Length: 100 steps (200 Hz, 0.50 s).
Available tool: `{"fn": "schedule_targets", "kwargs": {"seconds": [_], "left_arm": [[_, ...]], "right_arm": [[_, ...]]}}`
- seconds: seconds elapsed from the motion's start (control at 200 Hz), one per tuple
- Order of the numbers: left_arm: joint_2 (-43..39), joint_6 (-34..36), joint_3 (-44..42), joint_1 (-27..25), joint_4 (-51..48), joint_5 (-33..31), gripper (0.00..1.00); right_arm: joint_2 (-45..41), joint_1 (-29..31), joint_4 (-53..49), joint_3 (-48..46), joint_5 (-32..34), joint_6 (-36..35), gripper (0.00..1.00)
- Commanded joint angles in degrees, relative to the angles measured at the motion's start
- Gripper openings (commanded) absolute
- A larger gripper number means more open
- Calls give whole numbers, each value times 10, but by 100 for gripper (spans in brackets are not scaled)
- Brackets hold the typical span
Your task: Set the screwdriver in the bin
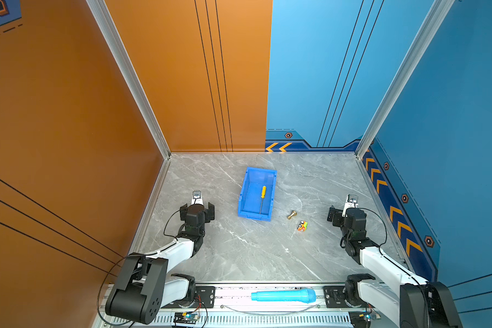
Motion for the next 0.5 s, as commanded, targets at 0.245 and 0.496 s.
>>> {"fn": "schedule_targets", "kwargs": {"seconds": [0.245,0.496], "left_arm": [[74,27,43,29,85,41,98],[146,37,51,47,144,92,98]], "right_arm": [[157,-15,223,25,-38,-9,100],[281,-22,327,37,-76,-20,100]]}}
